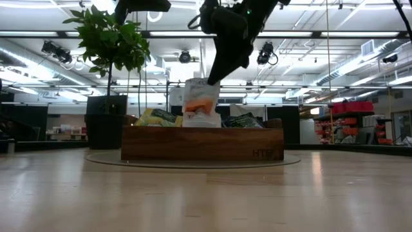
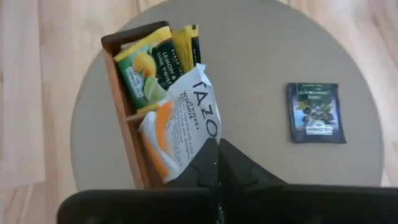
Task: Pick & Place Tea
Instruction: Put the orange tea bag into the middle section of the wooden organizer
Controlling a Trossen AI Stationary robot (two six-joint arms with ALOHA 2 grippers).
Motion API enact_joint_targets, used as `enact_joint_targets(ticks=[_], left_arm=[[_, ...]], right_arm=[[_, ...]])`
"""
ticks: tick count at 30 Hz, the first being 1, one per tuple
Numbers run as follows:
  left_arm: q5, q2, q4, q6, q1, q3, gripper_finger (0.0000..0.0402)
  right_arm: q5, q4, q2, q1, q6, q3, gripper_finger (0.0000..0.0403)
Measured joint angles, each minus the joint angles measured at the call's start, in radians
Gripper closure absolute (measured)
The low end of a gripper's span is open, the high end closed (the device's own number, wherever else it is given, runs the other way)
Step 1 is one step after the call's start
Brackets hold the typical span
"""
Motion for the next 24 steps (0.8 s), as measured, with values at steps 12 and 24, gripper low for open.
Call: enact_joint_targets(ticks=[12, 24], left_arm=[[0.0, 0.0, 0.001, -0.059, 0.0, 0.0, 0.0356], [0.001, 0.0, -0.007, -0.085, -0.001, 0.0, 0.0356]], right_arm=[[0.185, 0.029, -0.008, 0.116, 0.03, 0.001, 0.0403], [0.251, 0.014, -0.051, 0.185, 0.043, 0.001, 0.0403]])
